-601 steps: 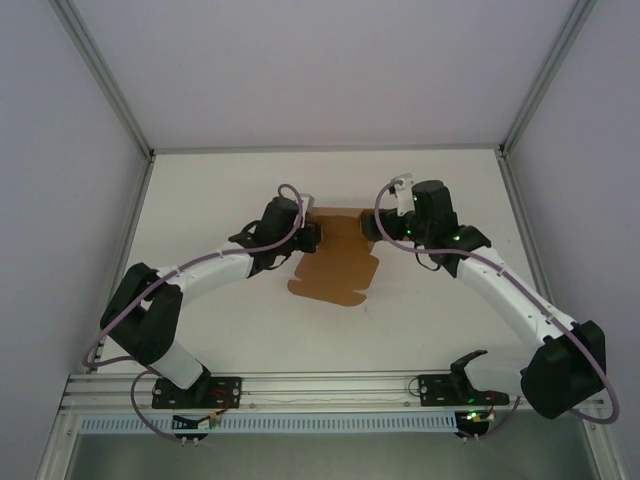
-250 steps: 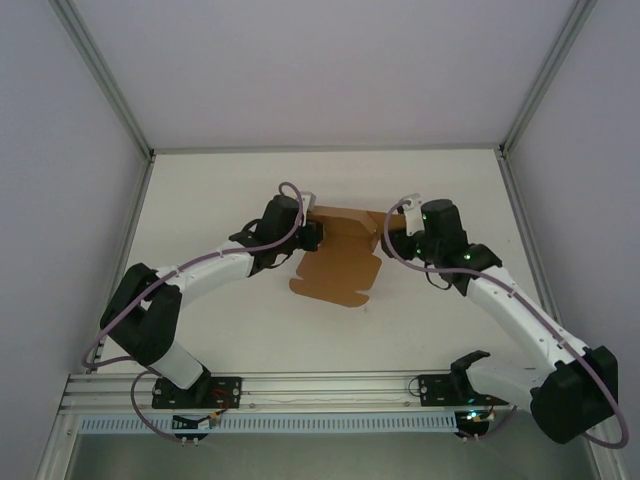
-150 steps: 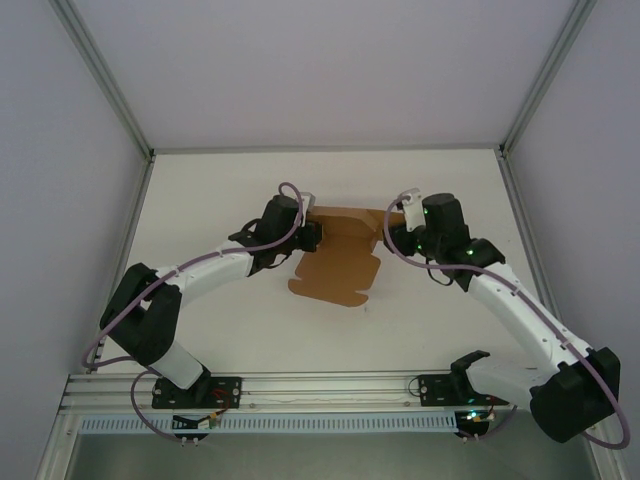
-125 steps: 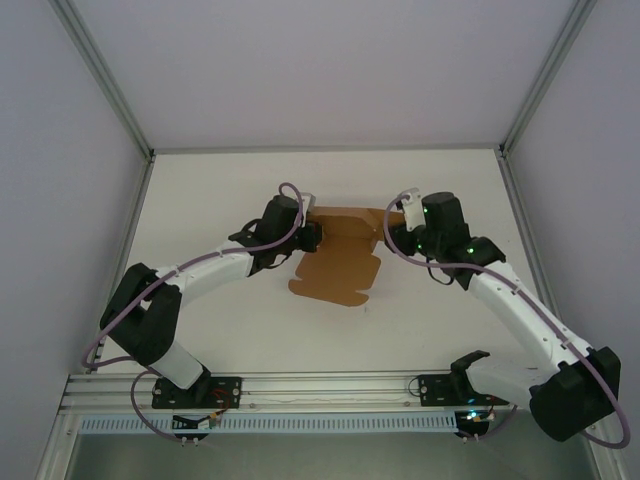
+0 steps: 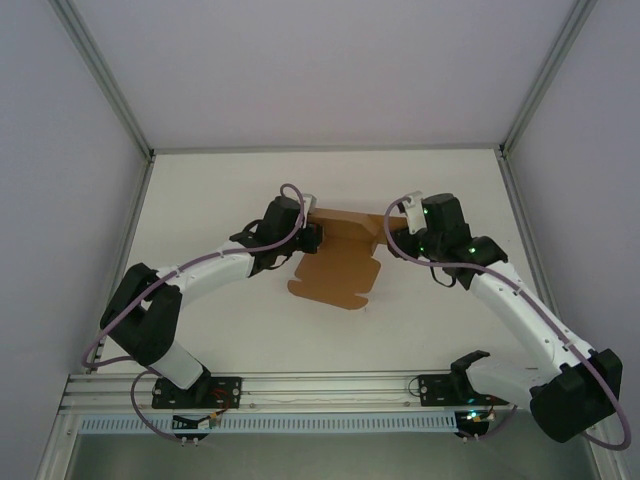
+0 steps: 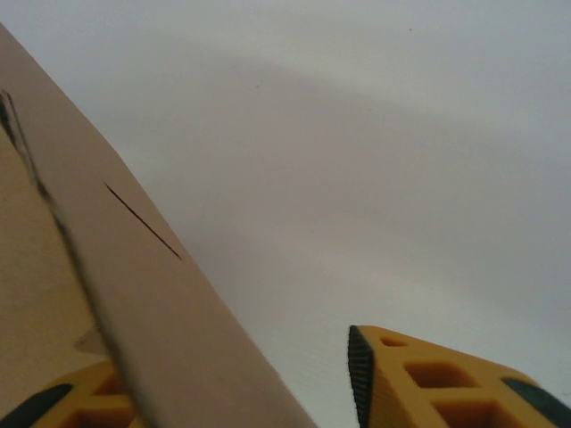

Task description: Assemble paper box

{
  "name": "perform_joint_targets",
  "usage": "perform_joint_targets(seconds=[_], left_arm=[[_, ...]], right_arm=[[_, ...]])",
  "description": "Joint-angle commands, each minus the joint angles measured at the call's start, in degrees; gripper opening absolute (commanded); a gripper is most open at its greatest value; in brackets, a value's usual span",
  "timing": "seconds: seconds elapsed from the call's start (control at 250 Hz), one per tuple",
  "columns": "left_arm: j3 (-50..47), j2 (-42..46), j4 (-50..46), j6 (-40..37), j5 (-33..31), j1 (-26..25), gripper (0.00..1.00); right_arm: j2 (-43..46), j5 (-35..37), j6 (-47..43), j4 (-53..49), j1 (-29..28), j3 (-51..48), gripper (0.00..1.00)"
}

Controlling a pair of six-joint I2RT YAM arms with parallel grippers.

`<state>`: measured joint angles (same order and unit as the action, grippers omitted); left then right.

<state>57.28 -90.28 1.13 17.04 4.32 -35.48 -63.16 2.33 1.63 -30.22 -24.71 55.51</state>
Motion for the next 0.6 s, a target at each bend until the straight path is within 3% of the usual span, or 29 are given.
perform_joint_targets(seconds=[0.0, 0.323, 0.467, 0.595], left_arm=[[1.66, -0.34, -1.43, -0.86, -1.54, 0.32, 0.00], [2.24, -0.59, -1.17, -0.48, 0.18, 0.27, 0.00], [2.67, -0.62, -1.31, -0.11, 0.52, -0.17, 0.00], [2.93, -0.34, -1.21, -0.10, 0.62, -0.82, 0.00]], right_arm=[[1.64, 0.01, -0.61, -1.87, 0.40, 1.71, 0.44], [-0.83, -6.78, -1.01, -0.86, 0.45, 2.44, 0.18], [-4.60, -6.27, 3.47, 0.07, 0.36, 4.03, 0.16], [-7.25, -0.48, 7.57, 1.28, 0.02, 4.91, 0.16]])
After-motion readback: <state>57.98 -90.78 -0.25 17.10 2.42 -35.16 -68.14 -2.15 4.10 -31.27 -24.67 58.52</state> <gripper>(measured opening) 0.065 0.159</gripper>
